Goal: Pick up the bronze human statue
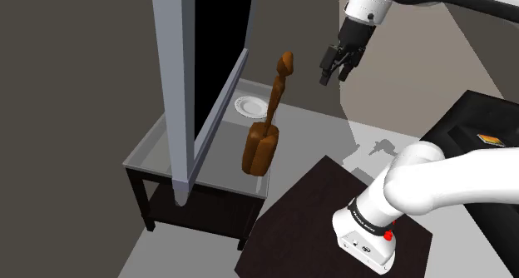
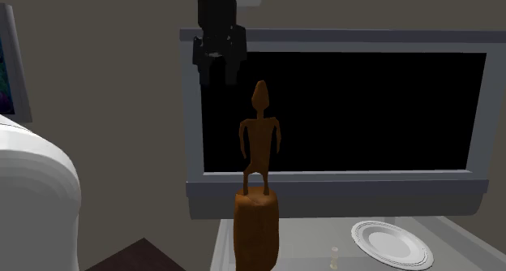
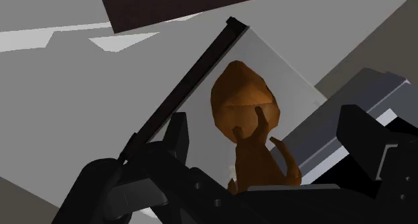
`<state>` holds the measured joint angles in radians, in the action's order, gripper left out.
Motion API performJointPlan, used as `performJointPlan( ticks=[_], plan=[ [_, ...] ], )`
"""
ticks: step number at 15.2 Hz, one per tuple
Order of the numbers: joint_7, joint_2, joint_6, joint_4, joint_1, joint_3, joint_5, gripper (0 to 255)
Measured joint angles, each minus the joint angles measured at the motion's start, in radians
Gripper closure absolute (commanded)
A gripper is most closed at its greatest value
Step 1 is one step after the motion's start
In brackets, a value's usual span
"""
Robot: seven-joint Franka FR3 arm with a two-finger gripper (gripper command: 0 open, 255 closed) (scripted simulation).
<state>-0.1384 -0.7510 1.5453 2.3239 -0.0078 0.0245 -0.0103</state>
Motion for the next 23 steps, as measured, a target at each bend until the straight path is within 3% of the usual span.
performJointPlan(
  ticks=[2,4,9,13,17,19,21,23],
  plan=[
    [-0.023,-0.008,0.026,0.021,-0.003,-0.017,0.002,0],
    [-0.104,-0.041,0.111,0.096,-0.016,-0.073,0.009,0],
    [-0.374,-0.062,0.374,0.263,-0.064,-0.264,0.042,0],
    [-0.636,0.003,0.589,0.346,-0.149,-0.455,0.106,0],
    [-0.942,0.103,0.758,0.367,-0.315,-0.683,0.231,0],
    [-1.107,0.151,0.807,0.35,-0.438,-0.817,0.318,0],
    [-1.283,0.217,0.842,0.306,-0.602,-0.977,0.425,0],
    [-1.372,0.243,0.867,0.302,-0.678,-1.058,0.473,0]
  ],
)
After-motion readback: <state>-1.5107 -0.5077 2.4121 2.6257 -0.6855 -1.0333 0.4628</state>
